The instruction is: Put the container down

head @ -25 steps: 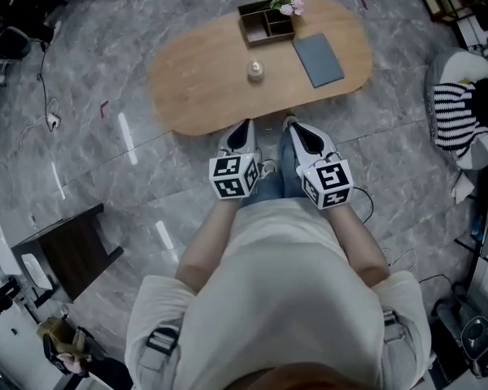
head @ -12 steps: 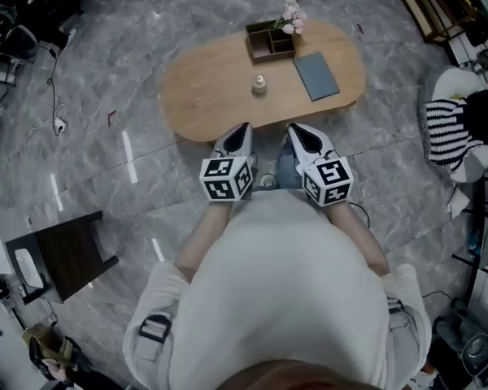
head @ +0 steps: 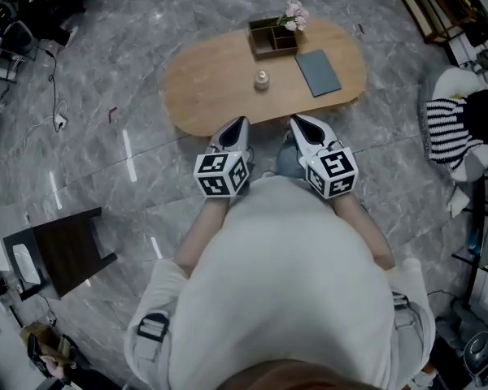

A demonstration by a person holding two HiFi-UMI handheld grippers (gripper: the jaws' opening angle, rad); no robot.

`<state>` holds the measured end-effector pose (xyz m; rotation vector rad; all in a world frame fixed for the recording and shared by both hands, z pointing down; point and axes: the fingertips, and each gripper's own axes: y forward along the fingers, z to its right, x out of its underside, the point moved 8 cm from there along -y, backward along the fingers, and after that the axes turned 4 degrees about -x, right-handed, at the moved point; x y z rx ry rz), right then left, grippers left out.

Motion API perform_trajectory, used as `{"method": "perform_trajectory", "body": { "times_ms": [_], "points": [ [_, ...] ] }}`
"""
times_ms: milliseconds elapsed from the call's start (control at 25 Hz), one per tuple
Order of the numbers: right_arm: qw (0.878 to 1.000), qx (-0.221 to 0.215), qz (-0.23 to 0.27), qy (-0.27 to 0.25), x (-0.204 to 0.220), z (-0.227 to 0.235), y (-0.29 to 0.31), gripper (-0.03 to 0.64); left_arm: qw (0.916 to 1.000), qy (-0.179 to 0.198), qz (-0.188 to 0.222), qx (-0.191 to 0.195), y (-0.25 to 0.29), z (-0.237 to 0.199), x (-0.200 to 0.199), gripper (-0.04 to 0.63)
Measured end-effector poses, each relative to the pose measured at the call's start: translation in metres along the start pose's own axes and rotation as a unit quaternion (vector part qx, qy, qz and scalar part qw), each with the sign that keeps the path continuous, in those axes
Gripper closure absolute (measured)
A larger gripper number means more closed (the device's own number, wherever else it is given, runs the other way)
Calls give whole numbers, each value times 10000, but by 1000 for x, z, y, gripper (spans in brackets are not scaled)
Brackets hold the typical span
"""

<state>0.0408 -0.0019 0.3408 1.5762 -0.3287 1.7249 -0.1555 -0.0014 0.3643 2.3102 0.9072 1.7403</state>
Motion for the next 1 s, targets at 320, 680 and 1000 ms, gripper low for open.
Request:
{"method": "perform_trajectory", "body": {
  "times_ms": [320, 680, 1000],
  "points": [
    [9999, -71, 7, -97, 1, -5, 0, 620, 10000, -31, -49, 15, -1, -2, 3, 594],
    [10000, -8, 3, -43, 5, -2, -3, 620, 9999, -68, -91, 60, 2, 0, 5, 594],
    [10000, 57, 31, -61, 5, 5, -5, 620, 9999, -101, -63, 37, 6, 2, 6, 594]
  ]
}}
